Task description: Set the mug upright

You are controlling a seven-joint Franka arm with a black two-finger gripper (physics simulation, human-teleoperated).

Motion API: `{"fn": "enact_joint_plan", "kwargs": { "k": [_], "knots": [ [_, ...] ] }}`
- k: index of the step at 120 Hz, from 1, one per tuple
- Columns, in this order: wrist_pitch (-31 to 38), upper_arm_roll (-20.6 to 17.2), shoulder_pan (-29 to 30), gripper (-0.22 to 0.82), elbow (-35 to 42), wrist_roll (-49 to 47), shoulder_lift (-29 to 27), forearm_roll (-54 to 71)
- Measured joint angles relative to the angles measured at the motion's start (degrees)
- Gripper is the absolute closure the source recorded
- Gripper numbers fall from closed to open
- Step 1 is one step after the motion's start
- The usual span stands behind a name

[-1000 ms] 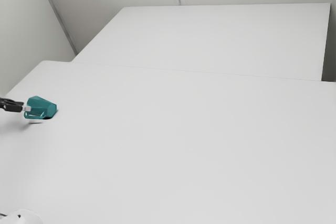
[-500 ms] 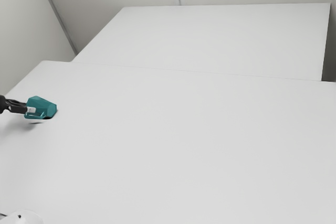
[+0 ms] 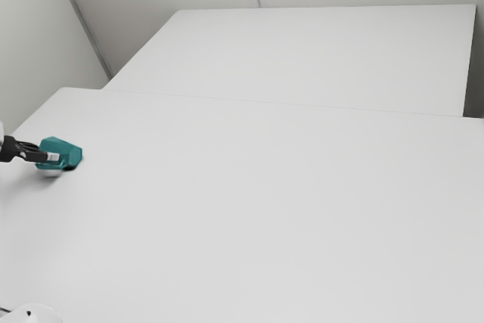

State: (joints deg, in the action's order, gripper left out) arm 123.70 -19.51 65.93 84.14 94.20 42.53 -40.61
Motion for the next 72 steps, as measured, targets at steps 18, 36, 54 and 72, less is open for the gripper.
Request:
{"fn": "enact_joint_plan", "kwargs": {
  "k": [18, 36, 54, 72],
  "knots": [
    [0.48, -0.16, -0.2, 0.41, -0.01, 0.12, -0.15, 0.01],
    [0.86, -0.11, -0.89, 0.55, -0.11, 0.21, -0.65, 0.06],
    [1.02, -0.12, -1.14, 0.68, -0.28, 0.19, -1.39, 0.08],
    [1.35, -0.08, -2.01, 0.74, -0.47, 0.01, -2.31, 0.1]
  ]
}}
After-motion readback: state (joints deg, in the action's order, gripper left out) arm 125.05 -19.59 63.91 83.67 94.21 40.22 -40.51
